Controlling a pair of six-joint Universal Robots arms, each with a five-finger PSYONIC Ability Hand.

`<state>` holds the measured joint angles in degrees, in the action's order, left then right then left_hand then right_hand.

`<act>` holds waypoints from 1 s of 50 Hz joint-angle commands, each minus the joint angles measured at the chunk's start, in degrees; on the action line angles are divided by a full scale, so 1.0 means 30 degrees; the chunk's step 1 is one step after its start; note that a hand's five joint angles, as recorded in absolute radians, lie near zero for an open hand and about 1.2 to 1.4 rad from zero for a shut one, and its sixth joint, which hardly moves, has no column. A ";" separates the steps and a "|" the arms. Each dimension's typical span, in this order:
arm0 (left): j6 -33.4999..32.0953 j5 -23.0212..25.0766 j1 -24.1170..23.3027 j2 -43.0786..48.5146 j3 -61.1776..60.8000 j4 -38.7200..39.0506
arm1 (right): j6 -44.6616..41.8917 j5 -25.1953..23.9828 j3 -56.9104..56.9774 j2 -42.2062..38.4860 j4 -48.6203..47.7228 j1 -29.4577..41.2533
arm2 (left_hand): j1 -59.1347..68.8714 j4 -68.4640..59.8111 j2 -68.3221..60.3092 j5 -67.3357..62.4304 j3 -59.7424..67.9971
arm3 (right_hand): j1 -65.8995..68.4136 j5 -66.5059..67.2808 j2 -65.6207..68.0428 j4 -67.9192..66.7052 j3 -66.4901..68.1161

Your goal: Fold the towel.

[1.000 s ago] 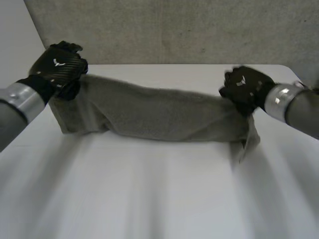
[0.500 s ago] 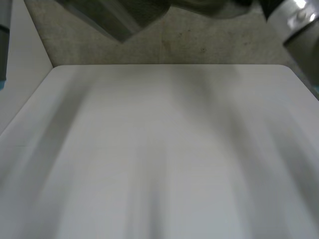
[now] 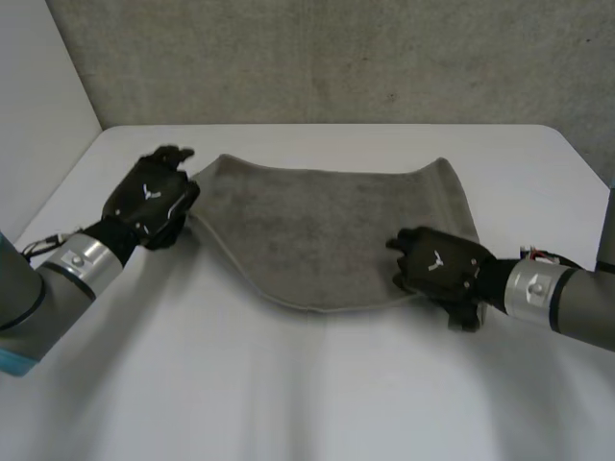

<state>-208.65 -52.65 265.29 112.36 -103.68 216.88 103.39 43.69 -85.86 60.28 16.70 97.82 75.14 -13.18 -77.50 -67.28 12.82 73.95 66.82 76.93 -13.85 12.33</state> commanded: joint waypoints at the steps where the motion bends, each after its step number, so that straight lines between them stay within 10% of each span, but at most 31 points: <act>1: -0.0880 -0.0057 0.0718 -0.1269 -0.0215 -0.3003 | -0.0307 -0.0325 0.0904 0.0763 0.2928 -0.1022 | 0.1619 0.1060 -0.0834 -0.0905 -0.0941 | 0.2017 0.1059 0.1022 0.1283 -0.0778; 13: -0.0588 -0.0175 0.0339 -0.3118 -0.1828 -0.4561 | 0.6144 -0.0091 0.2078 0.1617 0.2812 -0.1639 | 0.1619 0.1060 -0.0834 -0.0905 -0.0941 | -0.0206 -0.1163 -0.1201 0.1283 -0.0778; 15: -0.0441 -0.0263 0.0075 -0.3293 -0.2033 -0.4561 | 0.8068 0.0084 0.1904 0.1500 0.2696 -0.1494 | 0.1619 0.1060 -0.0834 -0.0905 -0.0941 | -1.5047 -1.6004 -1.6041 0.1283 -0.0778; 17: 0.0083 -0.0321 -0.0450 -0.3440 -0.2208 -0.4560 | 0.9121 0.0114 0.1728 0.1471 0.2492 -0.1435 | 0.1619 0.1060 -0.0834 -0.0905 -0.0941 | -1.8784 -1.9742 -1.9779 0.1283 -0.0778; 31: 0.1551 -0.0380 -0.0511 -0.3965 -0.2092 -0.4531 | 1.9264 0.3417 -0.3215 0.3721 -0.3682 -0.1668 | 0.1619 0.1060 -0.0834 -0.0905 -0.0941 | -1.9662 -2.0619 -2.0657 0.1283 -0.0778; 50: 0.6266 -0.1933 -0.0774 -0.6457 -0.1212 -0.4590 | 1.9357 0.6032 -1.1130 0.8266 -0.8405 -0.4184 | 0.1619 0.1060 -0.0834 -0.0905 -0.0941 | -1.9719 -2.0676 -2.0713 0.1283 -0.0778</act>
<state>-193.28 -57.77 263.11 93.77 -107.80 203.16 161.63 62.42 -113.82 82.48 -6.28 89.91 75.14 -13.18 -77.50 -67.28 12.82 18.88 5.81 20.27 -13.85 12.33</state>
